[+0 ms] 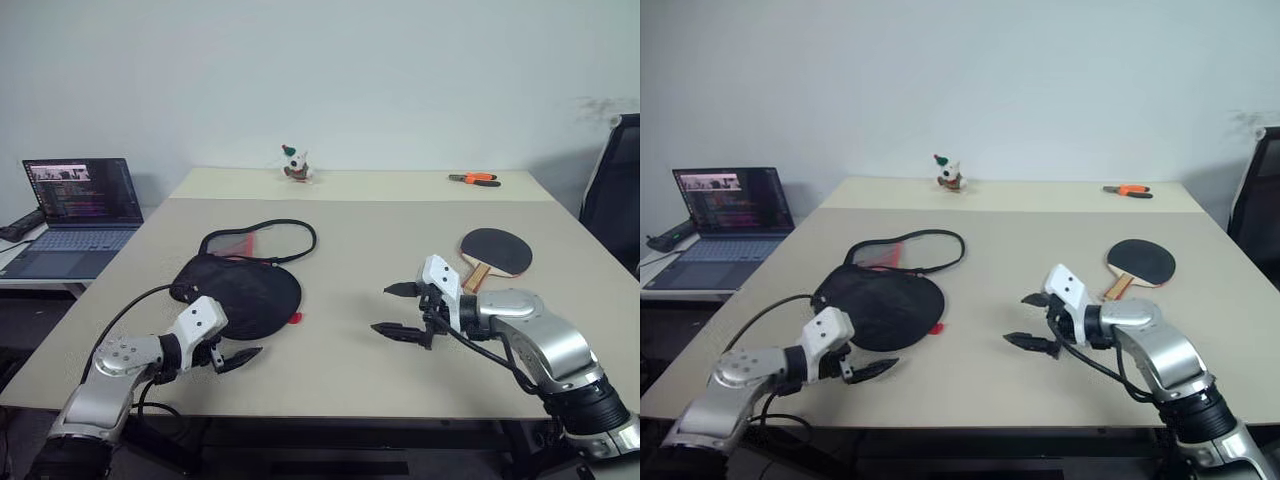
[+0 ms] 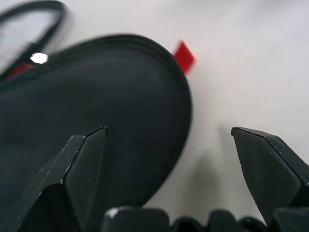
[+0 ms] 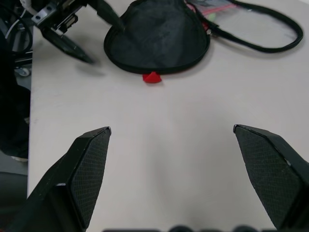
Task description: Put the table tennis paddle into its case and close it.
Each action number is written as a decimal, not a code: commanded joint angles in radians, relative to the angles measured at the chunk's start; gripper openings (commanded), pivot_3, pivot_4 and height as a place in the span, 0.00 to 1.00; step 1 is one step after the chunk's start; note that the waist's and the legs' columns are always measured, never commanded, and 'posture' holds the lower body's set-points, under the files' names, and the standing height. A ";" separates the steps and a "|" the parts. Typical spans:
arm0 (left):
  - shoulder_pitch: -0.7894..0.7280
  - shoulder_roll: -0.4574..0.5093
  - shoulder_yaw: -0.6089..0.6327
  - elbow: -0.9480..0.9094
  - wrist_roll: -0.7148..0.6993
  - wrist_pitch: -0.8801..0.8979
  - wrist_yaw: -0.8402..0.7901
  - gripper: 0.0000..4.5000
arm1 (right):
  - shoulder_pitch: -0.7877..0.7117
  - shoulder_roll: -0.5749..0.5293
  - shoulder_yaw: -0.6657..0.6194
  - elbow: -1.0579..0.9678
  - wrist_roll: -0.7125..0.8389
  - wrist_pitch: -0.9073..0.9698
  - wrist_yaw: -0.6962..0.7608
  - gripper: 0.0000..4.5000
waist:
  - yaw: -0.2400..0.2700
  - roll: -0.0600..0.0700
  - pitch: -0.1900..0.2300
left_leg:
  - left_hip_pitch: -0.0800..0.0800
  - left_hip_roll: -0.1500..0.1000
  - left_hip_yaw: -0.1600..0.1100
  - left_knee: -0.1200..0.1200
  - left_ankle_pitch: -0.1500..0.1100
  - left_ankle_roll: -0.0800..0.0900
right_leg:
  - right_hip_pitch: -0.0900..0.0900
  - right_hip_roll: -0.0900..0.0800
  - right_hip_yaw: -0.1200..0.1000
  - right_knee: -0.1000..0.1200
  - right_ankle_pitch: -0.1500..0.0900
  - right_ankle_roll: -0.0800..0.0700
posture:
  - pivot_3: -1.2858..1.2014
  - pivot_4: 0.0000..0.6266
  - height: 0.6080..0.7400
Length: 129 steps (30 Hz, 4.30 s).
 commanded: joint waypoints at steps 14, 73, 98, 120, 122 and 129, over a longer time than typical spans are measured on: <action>-0.140 0.066 -0.076 0.274 0.079 -0.186 -0.225 0.71 | -0.017 -0.029 -0.069 -0.024 0.013 0.000 -0.042 1.00 | -0.004 0.000 0.000 | 0.000 0.000 0.001 0.000 0.000 0.000 | 0.000 0.000 0.000 0.001 0.000 0.000 | 0.52 0.24 1.00; 0.028 0.102 0.164 -0.286 -0.141 0.298 -0.106 0.99 | -0.113 0.361 -0.160 0.160 0.057 0.344 -0.529 1.00 | -0.017 -0.002 0.002 | -0.001 -0.001 -0.001 0.001 0.002 0.001 | 0.000 -0.001 0.001 0.002 0.001 0.000 | 0.52 0.24 1.00; 0.007 0.101 0.142 -0.332 -0.149 0.325 -0.061 0.99 | -0.182 0.691 -0.131 0.378 0.014 0.358 -0.673 1.00 | -0.028 -0.002 0.002 | 0.001 0.000 0.001 -0.001 0.002 0.001 | -0.002 0.001 0.004 0.003 0.001 0.000 | 0.52 0.24 1.00; 0.026 0.096 0.143 -0.349 -0.145 0.318 -0.030 1.00 | -0.238 0.753 -0.003 0.532 -0.192 0.056 -0.755 0.20 | -0.031 -0.003 0.001 | 0.000 0.000 0.016 -0.001 0.002 0.001 | -0.017 0.002 0.023 0.015 0.001 -0.001 | 0.52 0.24 1.00; 0.034 0.097 0.145 -0.352 -0.144 0.316 -0.028 1.00 | -0.245 0.759 -0.012 0.541 -0.190 0.053 -0.762 0.05 | -0.031 -0.003 0.001 | 0.001 0.000 0.017 -0.001 0.002 0.001 | -0.017 0.002 0.024 0.016 0.001 -0.001 | 0.52 0.24 1.00; 0.046 0.098 0.151 -0.360 -0.148 0.314 -0.019 1.00 | -0.278 0.704 -0.047 0.564 -0.188 0.044 -0.746 0.01 | -0.031 -0.003 0.001 | 0.001 0.000 0.017 -0.001 0.002 0.001 | -0.017 0.002 0.024 0.016 0.001 -0.001 | 0.52 0.24 1.00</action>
